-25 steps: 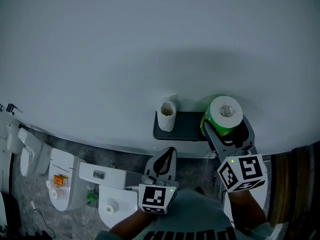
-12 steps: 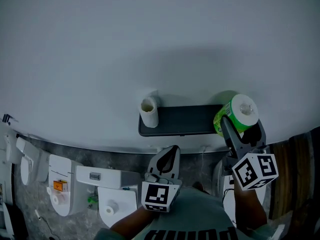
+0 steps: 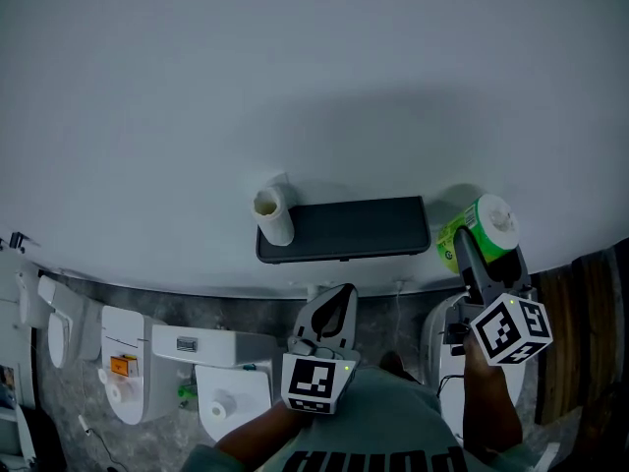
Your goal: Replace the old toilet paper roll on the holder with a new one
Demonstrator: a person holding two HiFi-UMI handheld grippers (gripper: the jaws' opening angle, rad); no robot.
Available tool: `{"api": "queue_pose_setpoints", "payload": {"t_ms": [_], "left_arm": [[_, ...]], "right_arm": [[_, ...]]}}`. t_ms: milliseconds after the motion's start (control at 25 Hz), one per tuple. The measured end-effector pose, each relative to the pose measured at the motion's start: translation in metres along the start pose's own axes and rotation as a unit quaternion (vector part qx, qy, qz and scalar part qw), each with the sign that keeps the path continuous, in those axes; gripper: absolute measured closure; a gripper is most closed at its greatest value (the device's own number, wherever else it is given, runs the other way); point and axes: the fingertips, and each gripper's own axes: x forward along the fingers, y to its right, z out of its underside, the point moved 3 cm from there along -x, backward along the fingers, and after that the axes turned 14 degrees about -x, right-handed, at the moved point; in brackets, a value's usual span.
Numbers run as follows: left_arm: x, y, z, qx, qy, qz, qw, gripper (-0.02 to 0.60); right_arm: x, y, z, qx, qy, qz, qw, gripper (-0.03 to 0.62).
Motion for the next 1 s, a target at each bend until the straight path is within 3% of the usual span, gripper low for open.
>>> {"api": "queue_pose_setpoints", "payload": {"t_ms": [200, 520, 1000], "left_arm": [[0.004, 0.005, 0.006, 0.002, -0.006, -0.003, 1.0, 0.577], [-0.001, 0.0, 0.007, 0.007, -0.009, -0.028, 0.9995, 0.577], [-0.009, -0.015, 0.012, 0.001, -0.012, -0.053, 0.9985, 0.577]], "right_arm": [[0.003, 0.011, 0.02, 0.034, -0.013, 0.003, 0.999, 0.164], [0.015, 0.025, 0.061, 0.14, -0.042, 0.007, 0.989, 0.164], [0.033, 0.017, 0.105, 0.311, -0.057, -0.002, 0.949, 0.164]]}}
